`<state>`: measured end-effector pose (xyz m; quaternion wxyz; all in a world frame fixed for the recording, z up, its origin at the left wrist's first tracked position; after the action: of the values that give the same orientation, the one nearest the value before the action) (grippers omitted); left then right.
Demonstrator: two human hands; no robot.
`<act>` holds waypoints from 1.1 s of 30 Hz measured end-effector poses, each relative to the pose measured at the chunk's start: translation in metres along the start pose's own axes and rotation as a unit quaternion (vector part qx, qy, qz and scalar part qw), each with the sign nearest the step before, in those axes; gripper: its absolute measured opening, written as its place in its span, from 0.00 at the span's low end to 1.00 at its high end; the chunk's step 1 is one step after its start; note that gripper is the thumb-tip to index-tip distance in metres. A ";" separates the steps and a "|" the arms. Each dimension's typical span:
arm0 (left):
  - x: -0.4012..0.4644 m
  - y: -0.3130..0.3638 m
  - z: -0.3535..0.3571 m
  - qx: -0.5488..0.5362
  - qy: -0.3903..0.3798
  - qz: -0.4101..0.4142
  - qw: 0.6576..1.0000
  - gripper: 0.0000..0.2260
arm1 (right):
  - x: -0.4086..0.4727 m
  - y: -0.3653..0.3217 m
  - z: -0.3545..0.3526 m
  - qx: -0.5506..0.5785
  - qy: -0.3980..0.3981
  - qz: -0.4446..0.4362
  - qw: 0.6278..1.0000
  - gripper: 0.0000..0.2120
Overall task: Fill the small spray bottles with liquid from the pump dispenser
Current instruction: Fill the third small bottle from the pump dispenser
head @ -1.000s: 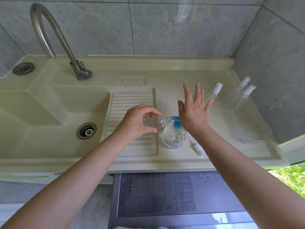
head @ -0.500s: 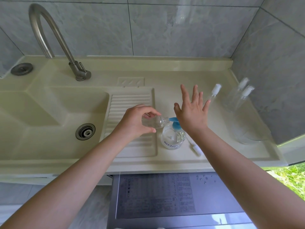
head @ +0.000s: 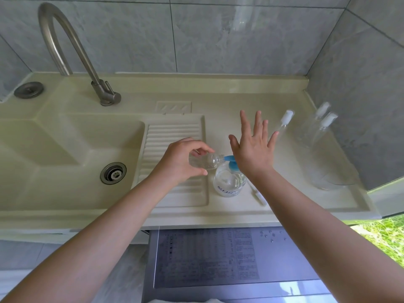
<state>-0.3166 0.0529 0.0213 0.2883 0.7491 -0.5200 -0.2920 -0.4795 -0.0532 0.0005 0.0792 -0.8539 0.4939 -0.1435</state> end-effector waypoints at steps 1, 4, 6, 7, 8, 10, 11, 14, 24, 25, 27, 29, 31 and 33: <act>-0.001 0.000 0.000 0.001 0.000 0.000 1.000 0.24 | 0.000 0.000 -0.001 0.006 0.002 0.004 1.000 0.32; -0.002 0.000 0.000 -0.002 0.001 0.001 1.000 0.24 | 0.001 0.001 -0.007 0.046 0.013 0.020 0.999 0.32; -0.003 0.000 -0.001 -0.006 -0.001 0.003 1.000 0.23 | 0.000 0.001 -0.009 0.038 0.009 0.014 0.999 0.32; -0.003 0.001 -0.001 -0.007 -0.001 0.004 1.000 0.23 | 0.001 0.000 -0.009 0.022 0.005 0.008 1.000 0.32; -0.003 0.001 0.000 -0.006 -0.002 0.005 1.000 0.23 | 0.000 0.000 -0.007 0.007 0.001 0.004 1.000 0.32; -0.003 0.001 0.000 -0.007 -0.005 0.002 1.000 0.23 | 0.000 -0.001 -0.004 -0.007 -0.001 -0.006 1.000 0.31; -0.003 0.001 -0.001 -0.006 -0.004 0.002 1.000 0.23 | -0.001 -0.002 -0.003 -0.009 0.002 -0.007 1.000 0.31; -0.003 0.001 -0.001 -0.004 -0.003 0.001 1.000 0.23 | -0.002 -0.002 -0.005 0.012 0.013 0.006 1.000 0.32; -0.002 0.002 0.000 -0.005 0.006 -0.001 1.000 0.24 | -0.001 -0.003 -0.003 -0.020 -0.008 -0.017 1.000 0.32; -0.002 0.002 0.001 -0.004 0.005 -0.001 1.000 0.23 | -0.001 -0.002 -0.001 -0.016 -0.011 -0.012 1.000 0.32; -0.003 0.001 0.001 -0.005 0.005 -0.002 1.000 0.23 | 0.001 -0.002 -0.001 0.015 -0.016 0.009 1.000 0.32; -0.003 0.000 0.002 -0.004 0.007 0.000 1.000 0.23 | 0.001 -0.003 -0.005 0.036 -0.006 0.013 0.999 0.31; -0.003 0.000 0.002 -0.002 0.009 0.000 1.000 0.24 | 0.003 -0.004 -0.008 0.032 -0.005 0.005 0.999 0.32; -0.004 0.000 0.002 -0.006 0.009 -0.001 1.000 0.24 | 0.003 -0.005 -0.008 0.008 -0.010 -0.007 1.000 0.32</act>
<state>-0.3188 0.0562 0.0202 0.2975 0.7505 -0.5150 -0.2882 -0.4766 -0.0534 0.0105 0.0902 -0.8580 0.4859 -0.1396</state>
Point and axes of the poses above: each hand's wrist, its own x-axis towards the middle knuckle, its own z-axis out of the palm, y = z × x, the point moved 2 cm from there along x, towards the middle knuckle, and after that the axes turned 13 degrees about -z, right-handed, at the moved point
